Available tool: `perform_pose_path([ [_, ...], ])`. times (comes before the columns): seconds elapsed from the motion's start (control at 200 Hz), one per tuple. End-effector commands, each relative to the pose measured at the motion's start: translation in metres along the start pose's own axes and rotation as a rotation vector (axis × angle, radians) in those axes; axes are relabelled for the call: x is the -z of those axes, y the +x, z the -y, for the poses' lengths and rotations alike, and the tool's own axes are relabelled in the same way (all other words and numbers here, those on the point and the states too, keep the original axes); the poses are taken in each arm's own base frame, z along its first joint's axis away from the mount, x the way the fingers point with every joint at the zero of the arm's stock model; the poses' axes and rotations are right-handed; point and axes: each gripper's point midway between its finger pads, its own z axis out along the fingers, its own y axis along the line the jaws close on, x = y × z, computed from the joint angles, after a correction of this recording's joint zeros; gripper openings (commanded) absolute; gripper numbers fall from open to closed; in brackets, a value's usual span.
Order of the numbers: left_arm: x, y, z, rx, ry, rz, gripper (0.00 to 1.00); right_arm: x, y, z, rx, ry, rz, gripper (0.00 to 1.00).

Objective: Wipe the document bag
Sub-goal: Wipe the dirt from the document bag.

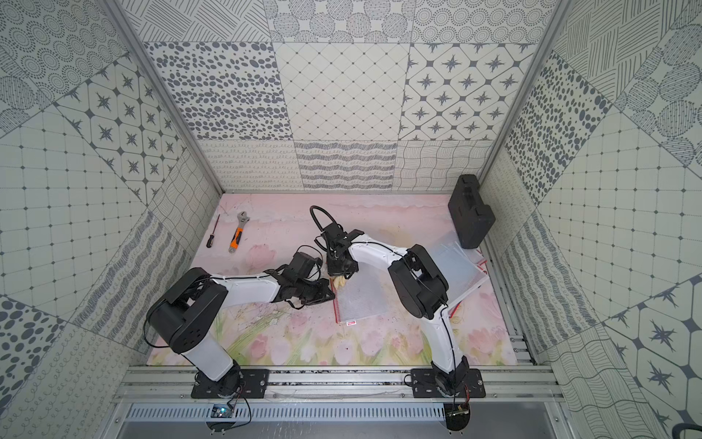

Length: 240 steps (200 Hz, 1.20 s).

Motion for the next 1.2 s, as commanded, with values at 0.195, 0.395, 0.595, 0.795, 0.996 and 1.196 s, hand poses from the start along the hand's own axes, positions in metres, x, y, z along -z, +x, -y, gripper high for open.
perform_pose_path([
  [0.195, 0.002, 0.019, -0.014, -0.013, -0.064, -0.07, 0.0, -0.029, -0.047, 0.014, -0.061, 0.042, -0.03, 0.0],
  [0.395, 0.002, 0.021, -0.022, -0.01, -0.096, -0.067, 0.0, -0.014, -0.015, 0.022, -0.058, 0.019, -0.036, 0.0],
  [0.595, -0.002, 0.018, -0.027, 0.012, -0.111, -0.067, 0.0, -0.011, 0.047, 0.079, -0.197, 0.034, -0.087, 0.0],
  [0.795, 0.001, 0.019, -0.032, 0.02, -0.13, -0.069, 0.0, -0.002, 0.072, 0.174, -0.355, 0.158, -0.118, 0.0],
  [0.996, 0.01, 0.023, -0.041, 0.039, -0.159, -0.049, 0.0, 0.012, 0.07, 0.183, -0.408, 0.126, -0.106, 0.0],
  [1.196, 0.01, 0.019, -0.042, 0.055, -0.165, -0.036, 0.0, 0.005, 0.059, 0.054, -0.22, -0.022, -0.104, 0.0],
])
